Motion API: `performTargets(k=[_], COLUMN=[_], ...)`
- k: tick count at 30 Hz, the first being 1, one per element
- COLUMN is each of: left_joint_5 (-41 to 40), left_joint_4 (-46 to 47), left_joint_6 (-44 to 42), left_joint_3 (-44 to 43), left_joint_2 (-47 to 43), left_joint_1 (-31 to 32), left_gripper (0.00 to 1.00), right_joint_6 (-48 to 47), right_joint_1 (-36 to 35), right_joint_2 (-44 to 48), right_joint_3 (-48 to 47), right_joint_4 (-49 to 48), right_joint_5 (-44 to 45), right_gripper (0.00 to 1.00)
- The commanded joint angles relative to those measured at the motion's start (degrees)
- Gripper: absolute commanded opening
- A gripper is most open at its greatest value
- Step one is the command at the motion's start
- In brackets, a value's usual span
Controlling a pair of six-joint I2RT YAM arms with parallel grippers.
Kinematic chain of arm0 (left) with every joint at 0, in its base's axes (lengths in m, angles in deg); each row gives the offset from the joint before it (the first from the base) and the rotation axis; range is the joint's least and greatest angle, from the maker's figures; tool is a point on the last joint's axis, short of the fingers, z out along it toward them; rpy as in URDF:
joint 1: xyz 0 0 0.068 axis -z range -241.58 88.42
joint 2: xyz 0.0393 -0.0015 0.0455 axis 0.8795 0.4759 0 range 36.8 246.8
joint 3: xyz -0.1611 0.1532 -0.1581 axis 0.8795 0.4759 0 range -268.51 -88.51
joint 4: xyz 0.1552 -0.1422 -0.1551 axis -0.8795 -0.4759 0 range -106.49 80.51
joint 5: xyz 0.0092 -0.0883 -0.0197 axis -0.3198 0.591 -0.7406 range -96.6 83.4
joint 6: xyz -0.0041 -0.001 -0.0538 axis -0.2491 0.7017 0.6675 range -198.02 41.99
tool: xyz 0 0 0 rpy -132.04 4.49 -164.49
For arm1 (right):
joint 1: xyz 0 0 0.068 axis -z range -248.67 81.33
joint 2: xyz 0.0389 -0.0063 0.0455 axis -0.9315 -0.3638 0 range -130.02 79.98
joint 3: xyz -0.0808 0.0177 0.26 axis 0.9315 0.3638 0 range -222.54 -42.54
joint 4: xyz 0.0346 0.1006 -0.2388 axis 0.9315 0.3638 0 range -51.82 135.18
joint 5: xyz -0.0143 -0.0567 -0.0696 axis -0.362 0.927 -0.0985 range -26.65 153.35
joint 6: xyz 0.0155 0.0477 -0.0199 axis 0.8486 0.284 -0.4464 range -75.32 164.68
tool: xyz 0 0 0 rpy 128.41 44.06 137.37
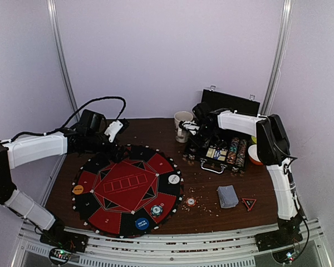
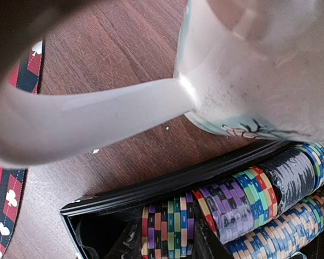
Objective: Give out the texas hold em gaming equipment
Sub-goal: Pick up the pile of poker chips from the chip case.
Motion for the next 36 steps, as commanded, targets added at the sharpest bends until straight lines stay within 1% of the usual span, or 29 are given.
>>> performTargets(k=[1,3,5,9,11,14,17,19,25,31,36], left_joint_5=[-0.1,0.0,0.24,0.49,0.68,0.62,0.56,0.63,1.9,4.26,8.58], left_joint_4=[1.06,0.97,0.94,0.87,0.88,0.99,1.01,1.0,3.18,7.11,11.13], left_joint_6=[-0.75,-0.78,-0.79,-0.8,-0.8,-0.78,-0.62,-0.66,-1.52,-2.63,-3.14], left_joint_3=[-1.26,-1.3,-1.47,-1.55,-1.46,-1.31,-1.38,-1.47,-0.99,0.48,2.03], left_joint_2=[-0.25,-0.28,-0.37,-0.63,-0.67,-0.59,-0.74,-0.97,-3.05,-5.65,-8.12], left_joint_1=[-0.55,-0.52,-0.51,-0.53,-0.5,-0.55,-0.49,-0.51,-0.56,-0.46,-0.42], left_gripper=[0.89,0.9,0.89,0.9,0.9,0.89,0.89,0.89,0.89,0.89,0.89], right_joint_6=[0.09,0.03,0.46,0.95,0.77,0.75,1.21,1.76,6.0,13.98,17.15], right_joint_1=[0.54,0.46,0.45,0.47,0.54,0.53,0.54,0.56,0.69,1.86,2.96], right_joint_2=[-2.85,-3.12,-2.83,-0.27,0.51,0.61,1.22,1.99,5.33,8.87,10.79], right_joint_3=[1.15,1.07,1.82,5.83,6.89,6.51,5.97,5.5,4.78,5.55,5.83], right_joint_4=[4.79,5.85,6.16,3.07,2.17,2.1,1.86,1.81,1.54,-1.28,-1.97], right_joint_5=[-0.86,-3.06,-3.53,-1.36,0.12,2.3,3.19,2.6,1.11,-2.74,-3.81], right_gripper=[0.31,0.32,0.35,0.34,0.32,0.23,0.1,0.0,0.0,0.0,0.0])
